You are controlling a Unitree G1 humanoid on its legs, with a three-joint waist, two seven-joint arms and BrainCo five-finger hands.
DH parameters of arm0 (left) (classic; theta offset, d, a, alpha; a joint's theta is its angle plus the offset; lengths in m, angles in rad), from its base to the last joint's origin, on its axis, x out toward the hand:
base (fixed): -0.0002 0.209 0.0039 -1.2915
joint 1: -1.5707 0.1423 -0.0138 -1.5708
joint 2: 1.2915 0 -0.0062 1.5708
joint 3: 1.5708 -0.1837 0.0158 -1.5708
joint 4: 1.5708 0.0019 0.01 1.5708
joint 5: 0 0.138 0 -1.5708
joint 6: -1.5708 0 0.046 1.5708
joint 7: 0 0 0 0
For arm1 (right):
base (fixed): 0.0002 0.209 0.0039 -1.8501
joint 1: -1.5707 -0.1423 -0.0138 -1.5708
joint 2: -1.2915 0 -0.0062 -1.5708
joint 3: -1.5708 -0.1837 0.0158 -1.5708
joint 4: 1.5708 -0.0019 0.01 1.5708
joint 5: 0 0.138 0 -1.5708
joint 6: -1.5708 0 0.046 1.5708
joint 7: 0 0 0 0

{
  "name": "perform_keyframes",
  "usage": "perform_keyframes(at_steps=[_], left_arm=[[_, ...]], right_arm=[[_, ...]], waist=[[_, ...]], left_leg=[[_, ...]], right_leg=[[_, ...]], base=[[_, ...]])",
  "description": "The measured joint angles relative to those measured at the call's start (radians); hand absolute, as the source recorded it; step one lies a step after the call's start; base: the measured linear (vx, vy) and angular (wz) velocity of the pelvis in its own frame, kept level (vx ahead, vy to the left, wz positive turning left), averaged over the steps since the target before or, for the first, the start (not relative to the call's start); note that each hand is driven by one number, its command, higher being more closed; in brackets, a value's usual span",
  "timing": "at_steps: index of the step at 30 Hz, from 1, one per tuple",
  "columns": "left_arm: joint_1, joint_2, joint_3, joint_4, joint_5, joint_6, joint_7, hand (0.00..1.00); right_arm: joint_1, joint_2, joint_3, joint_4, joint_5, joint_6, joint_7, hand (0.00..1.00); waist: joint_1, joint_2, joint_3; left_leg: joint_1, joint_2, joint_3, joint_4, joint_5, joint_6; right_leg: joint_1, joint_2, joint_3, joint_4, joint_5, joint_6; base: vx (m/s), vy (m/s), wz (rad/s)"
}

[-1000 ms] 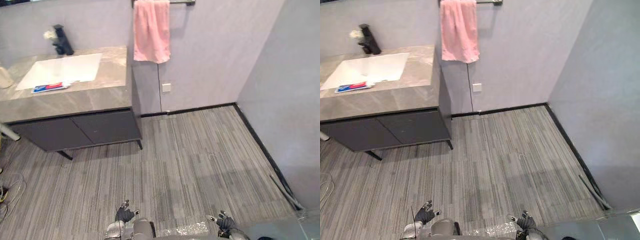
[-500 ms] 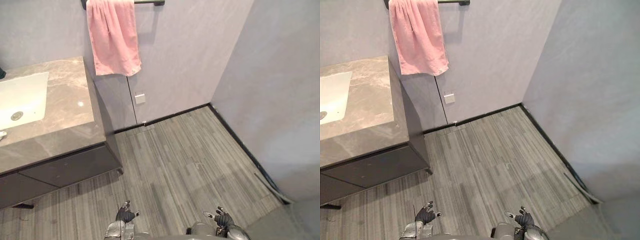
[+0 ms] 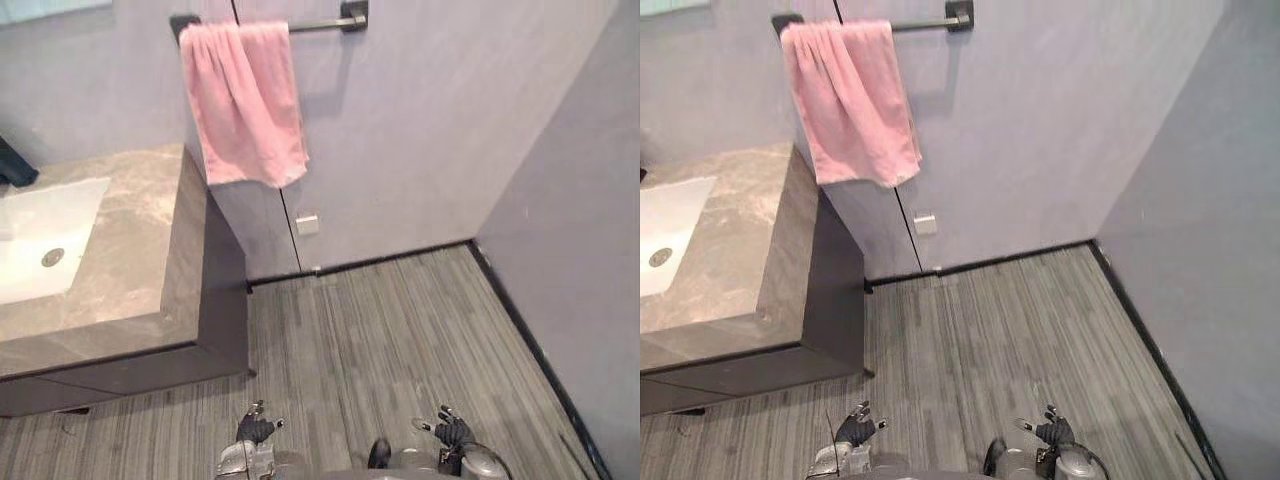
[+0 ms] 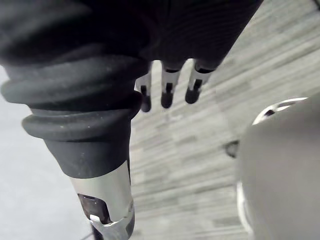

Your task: Organize washtable

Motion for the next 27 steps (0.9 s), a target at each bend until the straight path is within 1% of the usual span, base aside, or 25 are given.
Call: perform_keyframes(at_steps=[1,3,4,5,6,7,8,9,10,11,12,14,15,16,17,18,19,20,21,22,23,24,25,26,27], left_arm=[[-0.001,0.002,-0.004,-0.01,-0.002,-0.007,-0.001,0.0],[-0.002,0.012,-0.023,-0.009,-0.005,-0.015,0.0,0.0],[-0.003,0.02,-0.036,-0.007,-0.007,-0.015,0.001,0.0],[-0.002,0.025,-0.05,-0.005,-0.011,-0.016,0.001,0.0],[-0.002,0.024,-0.055,-0.005,-0.016,-0.017,0.003,0.0],[-0.009,0.041,-0.06,-0.003,-0.019,-0.018,0.001,0.0],[-0.012,0.055,-0.061,0.002,-0.019,-0.018,0.0,0.0],[-0.023,0.065,-0.064,0.017,-0.019,-0.015,-0.002,0.0],[-0.036,0.067,-0.064,0.04,-0.019,-0.014,-0.002,0.0],[-0.04,0.066,-0.067,0.052,-0.018,-0.013,-0.003,0.0],[-0.039,0.074,-0.094,0.061,-0.016,-0.009,-0.005,0.0],[-0.039,0.079,-0.109,0.069,-0.015,-0.007,-0.005,0.0],[-0.033,0.08,-0.113,0.076,-0.015,-0.005,-0.005,0.0],[-0.026,0.079,-0.113,0.076,-0.015,-0.004,-0.006,0.0],[-0.027,0.077,-0.113,0.077,-0.015,-0.002,-0.006,0.0],[-0.029,0.074,-0.113,0.079,-0.015,0.003,-0.006,0.0],[-0.031,0.07,-0.112,0.079,-0.014,0.003,-0.006,0.0],[-0.03,0.069,-0.112,0.08,-0.014,0.004,-0.006,0.0],[-0.03,0.068,-0.112,0.081,-0.015,0.004,-0.005,0.0],[-0.028,0.067,-0.112,0.081,-0.015,0.004,-0.005,0.0],[-0.026,0.069,-0.107,0.082,-0.015,0.004,-0.005,0.0],[-0.019,0.065,-0.098,0.082,-0.015,0.004,-0.004,0.0],[-0.019,0.055,-0.097,0.084,-0.014,0.004,-0.004,0.0],[-0.017,0.043,-0.085,0.081,-0.009,0.001,-0.006,0.0],[-0.016,0.03,-0.076,0.081,-0.005,0.002,-0.005,0.0]], right_arm=[[-0.007,0.01,-0.002,0.001,0.018,-0.002,0.0,0.0],[-0.018,0.016,-0.002,0.004,0.021,-0.001,0.0,0.0],[-0.018,0.017,-0.002,0.005,0.024,-0.002,-0.001,0.0],[-0.017,0.014,0.0,0.009,0.024,-0.002,-0.002,0.0],[-0.017,0.014,0.003,0.017,0.024,-0.002,-0.003,0.0],[-0.017,0.025,0.007,0.031,0.023,0.001,-0.004,0.0],[-0.016,0.038,0.015,0.04,0.023,0.0,-0.004,0.0],[-0.016,0.043,0.018,0.047,0.022,0.0,-0.002,0.0],[-0.016,0.043,0.019,0.047,0.02,0.0,0.0,0.0],[-0.018,0.043,0.019,0.047,0.019,0.0,0.001,0.0],[-0.019,0.036,0.015,0.043,0.015,-0.003,0.004,0.0],[-0.019,0.035,0.01,0.044,0.014,-0.005,0.005,0.0],[-0.02,0.034,0.01,0.043,0.014,-0.005,0.006,0.0],[-0.021,0.034,0.013,0.041,0.013,-0.006,0.007,0.0],[-0.023,0.034,0.012,0.04,0.013,-0.008,0.007,0.0],[-0.032,0.031,0.012,0.04,0.013,-0.007,0.007,0.0],[-0.046,0.025,0.012,0.04,0.013,-0.007,0.008,0.0],[-0.05,0.023,0.012,0.039,0.014,-0.007,0.007,0.0],[-0.051,0.021,0.012,0.039,0.014,-0.006,0.007,0.0],[-0.05,0.019,0.012,0.041,0.014,-0.005,0.007,0.0],[-0.046,0.019,0.012,0.042,0.014,-0.004,0.007,0.0],[-0.038,0.017,0.01,0.042,0.014,-0.004,0.007,0.0],[-0.038,0.015,0.006,0.043,0.014,-0.004,0.007,0.0],[-0.037,0.011,-0.015,0.044,0.014,-0.004,0.007,0.0],[-0.036,0.009,-0.033,0.044,0.014,-0.004,0.007,0.0]], waist=[[0.005,-0.002,0.001],[0.006,-0.004,0.002],[0.006,-0.007,0.002],[0.01,-0.006,0.001],[0.022,-0.009,-0.001],[0.029,-0.041,-0.013],[0.027,-0.067,-0.026],[0.022,-0.082,-0.027],[0.024,-0.083,-0.027],[0.024,-0.08,-0.027],[0.022,-0.08,-0.025],[0.014,-0.072,-0.018],[0.005,-0.074,-0.018],[-0.004,-0.069,-0.019],[-0.006,-0.067,-0.02],[-0.013,-0.06,-0.02],[-0.027,-0.05,-0.013],[-0.031,-0.046,-0.011],[-0.031,-0.043,-0.009],[-0.03,-0.043,-0.008],[-0.031,-0.052,-0.008],[-0.036,-0.052,-0.009],[-0.034,-0.041,-0.011],[-0.031,-0.029,-0.014],[-0.036,-0.017,-0.015]], left_leg=[[-0.069,-0.008,0.041,-0.074,-0.023,0.011],[-0.114,-0.038,0.057,-0.234,-0.026,0.017],[-0.122,-0.073,0.068,-0.401,-0.016,0.013],[-0.116,-0.106,0.065,-0.566,0.061,0.024],[-0.102,-0.113,0.061,-0.589,0.128,0.052],[-0.076,-0.146,0.07,-0.623,0.136,0.073],[-0.076,-0.169,0.07,-0.629,0.125,0.09],[-0.072,-0.182,0.074,-0.626,0.109,0.104],[-0.053,-0.193,0.075,-0.627,0.086,0.11],[-0.037,-0.197,0.076,-0.633,0.075,0.113],[0.045,-0.223,0.07,-0.68,0.06,0.128],[0.105,-0.242,0.053,-0.704,0.043,0.141],[0.159,-0.247,0.034,-0.725,0.029,0.146],[0.199,-0.243,0.014,-0.748,0.027,0.145],[0.213,-0.239,0.007,-0.76,0.027,0.145],[0.228,-0.223,-0.008,-0.772,0.023,0.139],[0.243,-0.199,-0.025,-0.774,0.018,0.129],[0.252,-0.189,-0.034,-0.778,0.017,0.128],[0.267,-0.176,-0.043,-0.782,0.014,0.122],[0.29,-0.164,-0.05,-0.782,-0.002,0.096],[0.319,-0.163,-0.07,-0.782,-0.028,0.065],[0.335,-0.156,-0.093,-0.782,-0.044,0.049],[0.344,-0.139,-0.105,-0.782,-0.046,0.046],[0.342,-0.128,-0.108,-0.762,-0.044,0.045],[0.332,-0.112,-0.113,-0.718,-0.039,0.037]], right_leg=[[0.024,-0.001,-0.002,-0.042,-0.001,0.008],[0.042,-0.007,-0.002,-0.065,-0.009,0.025],[0.057,-0.015,-0.002,-0.074,-0.018,0.04],[0.072,-0.016,0.001,-0.083,-0.028,0.06],[0.076,-0.016,0.011,-0.082,-0.035,0.071],[0.088,-0.043,0.031,-0.088,-0.045,0.091],[0.087,-0.063,0.027,-0.084,-0.056,0.109],[0.081,-0.081,0.03,-0.057,-0.066,0.124],[0.054,-0.103,0.045,0.038,-0.083,0.151],[0.03,-0.11,0.056,0.114,-0.092,0.166],[-0.067,-0.161,0.091,0.409,-0.102,0.192],[-0.099,-0.182,0.098,0.541,-0.128,0.192],[-0.119,-0.185,0.09,0.589,-0.162,0.166],[-0.146,-0.172,0.071,0.575,-0.19,0.14],[-0.169,-0.162,0.064,0.556,-0.198,0.131],[-0.217,-0.134,0.058,0.49,-0.198,0.129],[-0.254,-0.104,0.059,0.407,-0.19,0.123],[-0.267,-0.091,0.065,0.358,-0.176,0.114],[-0.282,-0.077,0.073,0.276,-0.133,0.108],[-0.289,-0.063,0.089,0.167,-0.054,0.107],[-0.282,-0.063,0.117,0.091,0.052,0.102],[-0.268,-0.063,0.128,0.099,0.14,0.094],[-0.263,-0.052,0.115,0.123,0.112,0.088],[-0.266,-0.045,0.099,0.16,0.054,0.071],[-0.258,-0.04,0.077,0.176,0.024,0.059]], base=[[0.17,-0.02,-0.01],[0.18,0.043,0.03],[0.26,0.116,0.01],[0.28,0.136,-0.09],[0.32,0.162,-0.23],[0.39,0.147,-0.17],[0.4,0.124,-0.04],[0.41,0.105,0.11],[0.31,0.103,0.08],[0.5,0.232,0.14],[0.41,0.203,0.22],[0.35,0.12,0.36],[0.34,0.043,0.52],[0.33,0.026,0.51],[0.32,-0.018,0.5],[0.33,-0.065,0.48],[0.32,-0.086,0.48],[0.34,-0.123,0.42],[0.35,-0.157,0.39],[0.45,-0.229,0.49],[0.49,-0.289,0.57],[0.34,-0.216,0.48],[0.31,-0.219,0.41],[0.35,-0.238,0.33],[0.41,-0.296,0.36]])
